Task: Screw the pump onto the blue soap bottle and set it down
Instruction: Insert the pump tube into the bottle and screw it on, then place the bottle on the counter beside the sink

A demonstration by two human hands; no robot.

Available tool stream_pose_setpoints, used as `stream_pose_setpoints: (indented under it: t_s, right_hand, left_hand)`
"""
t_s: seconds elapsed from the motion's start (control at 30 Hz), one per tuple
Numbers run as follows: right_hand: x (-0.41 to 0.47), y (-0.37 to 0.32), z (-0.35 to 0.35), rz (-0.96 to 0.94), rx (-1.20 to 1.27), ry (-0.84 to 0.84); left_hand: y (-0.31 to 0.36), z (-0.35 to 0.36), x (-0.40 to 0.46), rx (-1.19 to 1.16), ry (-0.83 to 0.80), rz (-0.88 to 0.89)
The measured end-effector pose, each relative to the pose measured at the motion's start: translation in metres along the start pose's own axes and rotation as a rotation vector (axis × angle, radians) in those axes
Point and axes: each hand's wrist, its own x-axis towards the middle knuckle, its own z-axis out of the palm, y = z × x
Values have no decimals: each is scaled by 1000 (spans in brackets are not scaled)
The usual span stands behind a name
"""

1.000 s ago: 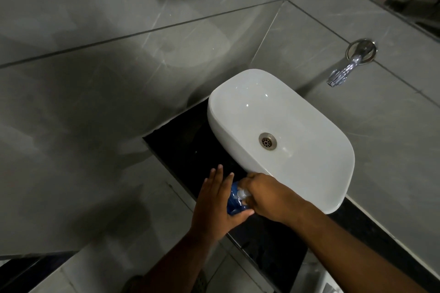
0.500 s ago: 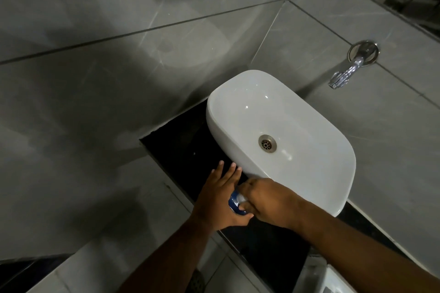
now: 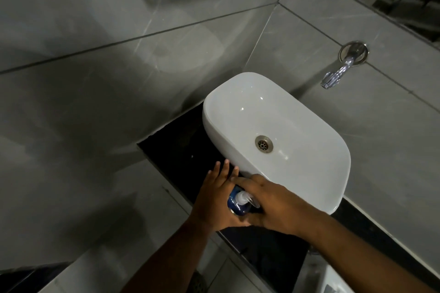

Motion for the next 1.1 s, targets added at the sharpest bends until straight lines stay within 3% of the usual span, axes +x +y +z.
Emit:
stream_pose_setpoints:
  t_s: [0.2, 0.4, 0.7, 0.8, 0.9, 1.0, 1.1]
  right_hand:
    - [-16, 0, -10, -158, -231, 23]
    - [-2, -8, -7, -31, -273, 60]
    - [-3, -3, 5, 5, -177, 122]
    - [-8, 4, 13, 68, 28, 173]
    - [-26, 14, 33, 233, 478, 235]
    - [-33, 15, 70, 416, 735, 217]
    - [-21, 8, 98, 408, 844, 303]
  left_hand:
    - [2, -5, -1, 40, -6, -13]
    - [2, -4, 0, 76, -25, -34]
    - [1, -6, 0, 94, -38, -15]
    - [7, -14, -1, 63, -125, -68]
    - [8, -20, -14, -274, -256, -283]
    - [4, -25, -34, -546, -140, -461]
    - [5, -23, -40, -684, -147, -500]
